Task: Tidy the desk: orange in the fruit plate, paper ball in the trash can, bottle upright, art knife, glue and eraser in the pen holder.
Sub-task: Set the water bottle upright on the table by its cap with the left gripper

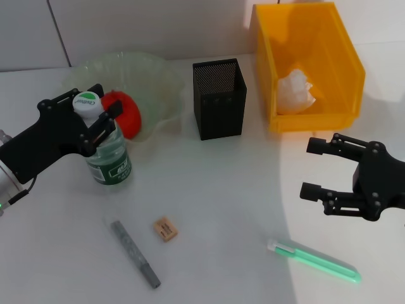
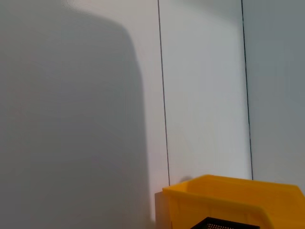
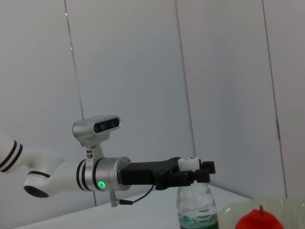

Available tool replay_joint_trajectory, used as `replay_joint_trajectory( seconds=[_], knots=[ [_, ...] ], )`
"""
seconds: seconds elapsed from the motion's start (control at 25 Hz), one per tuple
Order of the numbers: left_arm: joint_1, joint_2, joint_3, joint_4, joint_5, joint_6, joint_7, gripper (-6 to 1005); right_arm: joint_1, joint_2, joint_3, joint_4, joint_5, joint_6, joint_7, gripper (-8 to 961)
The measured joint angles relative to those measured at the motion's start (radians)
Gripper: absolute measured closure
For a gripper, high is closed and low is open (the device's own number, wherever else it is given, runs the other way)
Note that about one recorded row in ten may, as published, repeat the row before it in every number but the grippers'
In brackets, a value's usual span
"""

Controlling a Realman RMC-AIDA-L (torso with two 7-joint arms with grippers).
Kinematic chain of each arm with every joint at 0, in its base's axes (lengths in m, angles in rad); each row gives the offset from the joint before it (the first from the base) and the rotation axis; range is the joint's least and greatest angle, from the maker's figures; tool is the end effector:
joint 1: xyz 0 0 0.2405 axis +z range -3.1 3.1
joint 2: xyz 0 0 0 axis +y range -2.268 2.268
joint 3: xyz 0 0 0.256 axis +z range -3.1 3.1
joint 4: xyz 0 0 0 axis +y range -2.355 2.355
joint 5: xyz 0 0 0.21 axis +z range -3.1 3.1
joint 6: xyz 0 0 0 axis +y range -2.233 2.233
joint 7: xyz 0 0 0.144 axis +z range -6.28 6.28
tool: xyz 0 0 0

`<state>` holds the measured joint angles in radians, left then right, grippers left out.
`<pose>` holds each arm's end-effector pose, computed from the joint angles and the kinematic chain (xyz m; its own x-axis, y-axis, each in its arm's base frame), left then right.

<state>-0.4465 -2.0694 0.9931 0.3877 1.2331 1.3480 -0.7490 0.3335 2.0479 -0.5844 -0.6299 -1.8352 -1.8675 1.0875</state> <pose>-0.2701 0.3345 -0.0135 0.7360 -0.0488 0.6752 0.4181 -0.7518 -0.5100 0.2911 0.2589 0.0375 0.7100 -0.1097 -0.6956 -0.3420 -0.9172 -0.2044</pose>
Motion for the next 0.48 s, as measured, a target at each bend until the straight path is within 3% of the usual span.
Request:
replay_joint_trajectory(
  seconds=[0.48],
  knots=[
    [-0.003,-0.004,-0.003,-0.008,0.000,-0.025,0.000,575,0.019,0.001,0.000,0.005,-0.018,0.013,0.000,130]
  ],
)
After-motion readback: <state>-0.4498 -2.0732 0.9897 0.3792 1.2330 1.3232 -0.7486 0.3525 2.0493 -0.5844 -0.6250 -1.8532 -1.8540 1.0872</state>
